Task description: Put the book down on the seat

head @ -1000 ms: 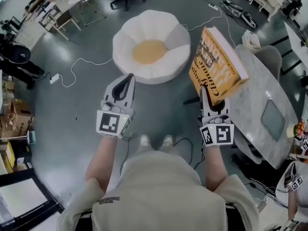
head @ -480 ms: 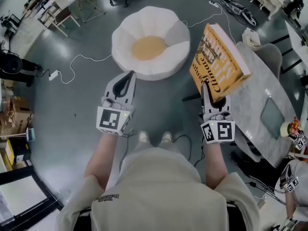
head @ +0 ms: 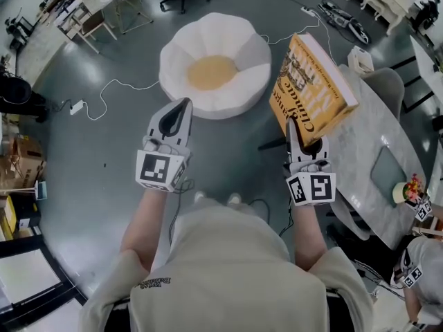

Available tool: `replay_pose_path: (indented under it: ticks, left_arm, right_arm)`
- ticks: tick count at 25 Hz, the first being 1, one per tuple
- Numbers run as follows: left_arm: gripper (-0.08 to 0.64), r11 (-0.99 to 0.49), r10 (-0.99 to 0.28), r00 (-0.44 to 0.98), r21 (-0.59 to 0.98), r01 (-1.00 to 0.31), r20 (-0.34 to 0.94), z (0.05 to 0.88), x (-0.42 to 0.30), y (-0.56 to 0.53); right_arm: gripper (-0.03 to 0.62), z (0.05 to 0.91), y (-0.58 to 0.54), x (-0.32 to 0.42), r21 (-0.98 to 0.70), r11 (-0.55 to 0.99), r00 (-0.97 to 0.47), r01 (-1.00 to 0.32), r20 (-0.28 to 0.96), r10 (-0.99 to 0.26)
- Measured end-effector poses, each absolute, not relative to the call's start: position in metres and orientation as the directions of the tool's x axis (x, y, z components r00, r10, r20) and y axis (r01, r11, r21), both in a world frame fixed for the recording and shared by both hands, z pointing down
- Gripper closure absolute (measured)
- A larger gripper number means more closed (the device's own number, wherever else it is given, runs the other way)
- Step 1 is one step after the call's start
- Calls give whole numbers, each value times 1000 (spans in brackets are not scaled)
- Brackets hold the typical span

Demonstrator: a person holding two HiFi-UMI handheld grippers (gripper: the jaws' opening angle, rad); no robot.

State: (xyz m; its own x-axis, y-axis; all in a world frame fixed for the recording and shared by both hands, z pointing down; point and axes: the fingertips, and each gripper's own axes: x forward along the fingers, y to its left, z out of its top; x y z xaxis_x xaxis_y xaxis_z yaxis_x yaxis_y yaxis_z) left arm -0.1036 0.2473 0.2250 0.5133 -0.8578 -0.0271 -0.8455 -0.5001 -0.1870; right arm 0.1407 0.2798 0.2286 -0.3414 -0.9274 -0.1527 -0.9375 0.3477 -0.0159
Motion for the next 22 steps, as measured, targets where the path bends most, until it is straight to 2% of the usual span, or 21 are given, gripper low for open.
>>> replay_pose_path:
  ticks: [7, 14, 22]
  left_arm:
    - [550, -465, -873, 485, -213, -859, -52, 226, -90, 253]
    - [551, -453, -878, 474, -214, -866, -61, 229, -115, 244]
    - [549, -454, -876, 477, -215, -865, -68, 260, -102, 222]
  right_arm:
    - [448, 229, 279, 156, -15, 374, -365, -927, -181, -913]
    - [448, 230, 267, 135, -4, 377, -369, -926, -187, -910]
    - [448, 258, 245, 147, 10, 377, -372, -926, -187, -909]
